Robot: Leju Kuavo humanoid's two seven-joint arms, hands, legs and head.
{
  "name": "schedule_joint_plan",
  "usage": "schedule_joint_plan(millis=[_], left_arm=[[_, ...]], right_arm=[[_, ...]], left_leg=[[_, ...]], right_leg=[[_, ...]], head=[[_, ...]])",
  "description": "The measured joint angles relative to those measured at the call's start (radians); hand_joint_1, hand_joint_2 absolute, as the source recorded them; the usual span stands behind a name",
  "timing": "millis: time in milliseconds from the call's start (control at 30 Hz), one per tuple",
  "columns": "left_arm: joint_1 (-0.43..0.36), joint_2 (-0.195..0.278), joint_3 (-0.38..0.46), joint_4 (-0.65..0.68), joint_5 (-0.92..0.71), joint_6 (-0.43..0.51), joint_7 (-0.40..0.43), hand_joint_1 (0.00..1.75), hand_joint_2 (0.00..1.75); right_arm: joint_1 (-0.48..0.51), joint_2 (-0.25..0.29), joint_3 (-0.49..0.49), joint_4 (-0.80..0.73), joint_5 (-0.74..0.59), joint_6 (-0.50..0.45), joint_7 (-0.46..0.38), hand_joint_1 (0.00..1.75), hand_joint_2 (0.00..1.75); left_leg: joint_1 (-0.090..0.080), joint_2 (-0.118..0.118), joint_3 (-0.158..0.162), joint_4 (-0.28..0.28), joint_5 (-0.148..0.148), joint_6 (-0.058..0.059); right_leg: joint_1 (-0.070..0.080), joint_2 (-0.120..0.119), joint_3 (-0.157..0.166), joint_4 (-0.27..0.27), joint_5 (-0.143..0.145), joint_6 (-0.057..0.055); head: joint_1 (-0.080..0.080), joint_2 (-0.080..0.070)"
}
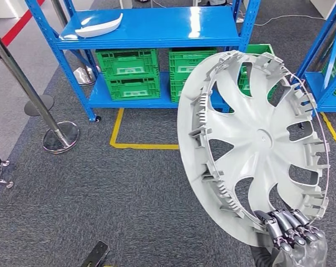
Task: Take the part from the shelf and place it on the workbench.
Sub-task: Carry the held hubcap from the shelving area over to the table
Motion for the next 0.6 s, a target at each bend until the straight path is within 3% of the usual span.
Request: schedule_joint_plan(millis=[33,67,167,233,300,367,400,467,500,533,567,600], left_arm=[[0.000,-0.001,0.000,0.000,0.000,0.000,0.000,0.00,1.75],[0.000,-0.001,0.000,0.000,-0.001,0.000,0.000,0.00,1.75],[-0.003,0.000,0.000,0.000,-0.001,0.001,0.000,0.00,1.75],[-0.005,0.002,0.000,0.000,0.000,0.001,0.000,0.00,1.75],[-0.005,0.002,0.000,0.000,0.001,0.001,0.000,0.00,1.75],[-0.007,0.001,0.000,-0.001,0.002,0.001,0.000,0.00,1.75],[-0.009,0.001,0.000,-0.001,0.002,0.001,0.000,0.00,1.75],[-0.008,0.000,0.000,-0.001,0.003,0.002,0.000,0.00,1.75],[-0.007,-0.001,0.000,-0.001,0.004,0.002,0.000,0.00,1.75],[-0.006,-0.002,-0.001,-0.001,0.004,0.002,0.000,0.00,1.75],[-0.006,-0.003,-0.001,-0.001,0.005,0.002,0.000,0.00,1.75],[-0.006,-0.005,-0.001,-0.001,0.006,0.002,0.000,0.00,1.75]], right_arm=[[-0.004,-0.006,0.004,0.000,0.002,0.000,0.007,1.75,1.75],[-0.007,-0.012,0.008,0.000,0.002,0.000,0.011,1.75,1.75],[-0.016,-0.022,0.014,0.000,0.003,0.000,0.016,1.75,1.75],[-0.021,-0.027,0.016,0.000,0.004,0.000,0.016,1.75,1.75],[-0.023,-0.030,0.017,0.000,0.004,0.000,0.017,1.75,1.75],[-0.024,-0.036,0.018,0.000,0.004,0.000,0.017,1.75,1.75],[-0.026,-0.038,0.018,0.000,0.004,0.000,0.017,1.75,1.75],[-0.030,-0.042,0.019,0.000,0.005,0.000,0.016,1.75,1.75],[-0.032,-0.043,0.019,0.000,0.005,0.000,0.015,1.75,1.75],[-0.032,-0.044,0.019,0.000,0.005,0.000,0.015,1.75,1.75],[-0.032,-0.045,0.020,0.000,0.005,0.000,0.014,1.75,1.75],[-0.033,-0.046,0.020,0.000,0.005,0.000,0.014,1.75,1.75]], left_leg=[[0.000,-0.001,-0.001,0.019,-0.004,0.004],[-0.002,-0.004,0.018,-0.004,0.013,0.010],[-0.014,-0.040,0.139,-0.216,0.096,0.039],[-0.022,-0.060,0.173,-0.288,0.114,0.049],[-0.025,-0.052,0.169,-0.297,0.128,0.052],[-0.020,-0.036,0.159,-0.311,0.153,0.056],[-0.017,-0.027,0.149,-0.317,0.166,0.058],[-0.016,-0.009,0.125,-0.314,0.183,0.061],[-0.015,0.001,0.112,-0.312,0.191,0.059],[-0.014,0.011,0.098,-0.309,0.199,0.057],[-0.012,0.020,0.083,-0.305,0.206,0.053],[-0.010,0.029,0.068,-0.298,0.212,0.048]], right_leg=[[0.003,0.006,-0.007,0.000,0.006,0.000],[0.005,0.014,-0.014,0.001,0.012,0.000],[0.007,0.034,-0.030,0.001,0.031,0.005],[0.002,0.044,-0.039,0.000,0.045,0.015],[-0.002,0.052,-0.046,-0.003,0.058,0.027],[-0.001,0.040,-0.063,0.014,0.033,0.033],[-0.001,0.029,-0.078,0.046,-0.004,0.036],[-0.005,0.010,-0.113,0.163,-0.099,0.046],[-0.008,0.006,-0.124,0.223,-0.127,0.053],[-0.011,0.003,-0.123,0.262,-0.133,0.060],[-0.014,0.000,-0.109,0.268,-0.117,0.066],[-0.018,-0.005,-0.077,0.241,-0.089,0.072]], head=[[0.000,0.000],[0.000,0.000],[0.001,0.000],[0.000,0.000],[-0.002,0.000],[0.000,0.000],[0.002,0.000],[0.005,0.000],[0.005,0.000],[0.005,0.000],[0.005,0.000],[0.005,0.000]])
